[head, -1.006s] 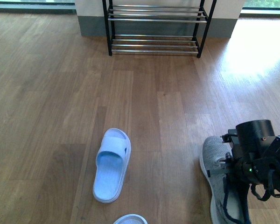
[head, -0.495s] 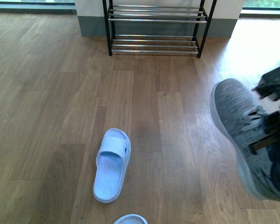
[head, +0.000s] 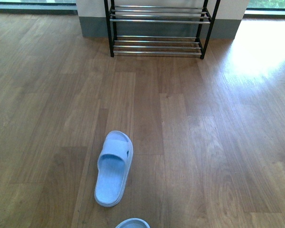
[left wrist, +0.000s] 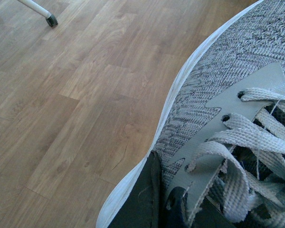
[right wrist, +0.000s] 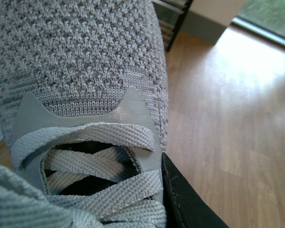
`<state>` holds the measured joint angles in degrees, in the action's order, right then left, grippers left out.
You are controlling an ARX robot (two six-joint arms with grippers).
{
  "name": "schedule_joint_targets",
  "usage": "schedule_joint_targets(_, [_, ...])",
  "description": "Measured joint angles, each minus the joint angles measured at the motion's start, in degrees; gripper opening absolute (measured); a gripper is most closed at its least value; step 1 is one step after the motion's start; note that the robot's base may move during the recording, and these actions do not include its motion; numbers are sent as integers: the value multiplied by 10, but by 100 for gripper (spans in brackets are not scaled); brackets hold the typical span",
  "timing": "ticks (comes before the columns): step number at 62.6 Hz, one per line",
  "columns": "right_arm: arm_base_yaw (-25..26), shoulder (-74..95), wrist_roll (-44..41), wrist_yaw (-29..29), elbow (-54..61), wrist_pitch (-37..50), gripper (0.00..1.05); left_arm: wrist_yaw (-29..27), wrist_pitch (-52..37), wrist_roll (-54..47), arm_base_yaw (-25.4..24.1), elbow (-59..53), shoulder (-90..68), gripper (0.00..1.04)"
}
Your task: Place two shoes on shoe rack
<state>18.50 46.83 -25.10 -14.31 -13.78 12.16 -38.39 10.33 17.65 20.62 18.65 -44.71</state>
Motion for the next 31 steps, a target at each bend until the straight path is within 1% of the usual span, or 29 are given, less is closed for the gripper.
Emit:
schedule_joint_targets(2, [8,-37,5,1,4,-6,1,0,0,0,0,0,0,2])
schedule_joint_targets(6, [10,-52,9,1,1,-6,1,0,0,0,0,0,0,2])
schedule_joint_targets(31, [10,-52,15,-6,4,-7,1,-4,0,0,0,0,0,2])
